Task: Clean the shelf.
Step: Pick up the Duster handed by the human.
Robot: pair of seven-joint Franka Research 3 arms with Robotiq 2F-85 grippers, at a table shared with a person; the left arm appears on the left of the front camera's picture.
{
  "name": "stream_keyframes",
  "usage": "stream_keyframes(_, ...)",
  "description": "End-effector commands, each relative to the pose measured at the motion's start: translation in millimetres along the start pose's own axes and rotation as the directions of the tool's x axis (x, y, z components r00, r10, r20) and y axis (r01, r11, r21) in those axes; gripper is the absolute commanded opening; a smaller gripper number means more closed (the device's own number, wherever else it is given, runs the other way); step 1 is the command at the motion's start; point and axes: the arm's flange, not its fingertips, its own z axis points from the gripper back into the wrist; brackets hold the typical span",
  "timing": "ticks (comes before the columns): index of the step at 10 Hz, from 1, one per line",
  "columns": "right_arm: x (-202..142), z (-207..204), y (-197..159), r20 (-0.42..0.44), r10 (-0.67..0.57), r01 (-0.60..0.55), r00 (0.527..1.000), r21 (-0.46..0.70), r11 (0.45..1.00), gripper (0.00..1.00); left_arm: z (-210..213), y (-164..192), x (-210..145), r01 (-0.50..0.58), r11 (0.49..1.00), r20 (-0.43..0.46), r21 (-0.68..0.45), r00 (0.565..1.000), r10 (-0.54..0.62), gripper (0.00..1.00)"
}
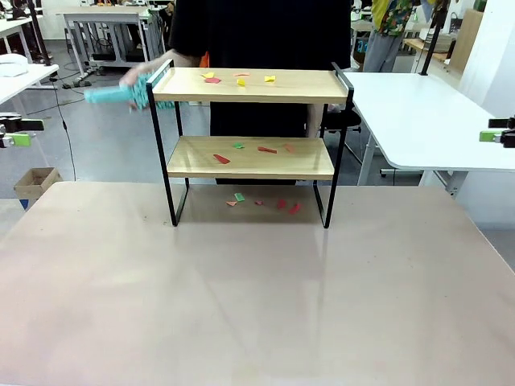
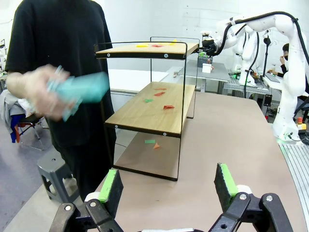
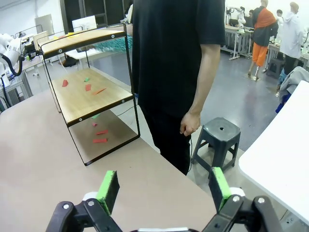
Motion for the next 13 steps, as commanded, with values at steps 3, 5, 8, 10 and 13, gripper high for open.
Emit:
stream_keyframes(3, 2.1, -1.4, 0.8, 0.003, 0.003, -0.003, 1.0, 0.002, 1.0, 1.0, -0.7, -0.1, 0.2, 0.001, 1.0, -0.002, -0.004, 1.0, -0.001, 1.0)
stream_keyframes(5, 2.1, -1.4, 0.8, 0.003, 0.003, -0.003, 1.0, 0.002, 1.0, 1.0, -0.7, -0.1, 0.2, 0.001, 1.0, -0.002, -0.004, 1.0, -0.001, 1.0)
stream_keyframes(8, 2.1, -1.4, 0.8, 0.003, 0.003, -0.003, 1.0, 0.002, 1.0, 1.0, -0.7, -0.1, 0.2, 0.001, 1.0, -0.002, -0.004, 1.0, -0.001, 1.0)
stream_keyframes(10, 2.1, -1.4, 0.8, 0.003, 0.003, -0.003, 1.0, 0.002, 1.0, 1.0, -0.7, -0.1, 0.2, 0.001, 1.0, -0.002, -0.004, 1.0, -0.001, 1.0)
stream_keyframes(13, 2.1, -1.4, 0.8, 0.003, 0.003, -0.003, 1.0, 0.002, 1.0, 1.0, -1.7, -9.8, 31.6, 0.014, 1.0, -0.037, 0.024, 0.999, -0.013, 1.0)
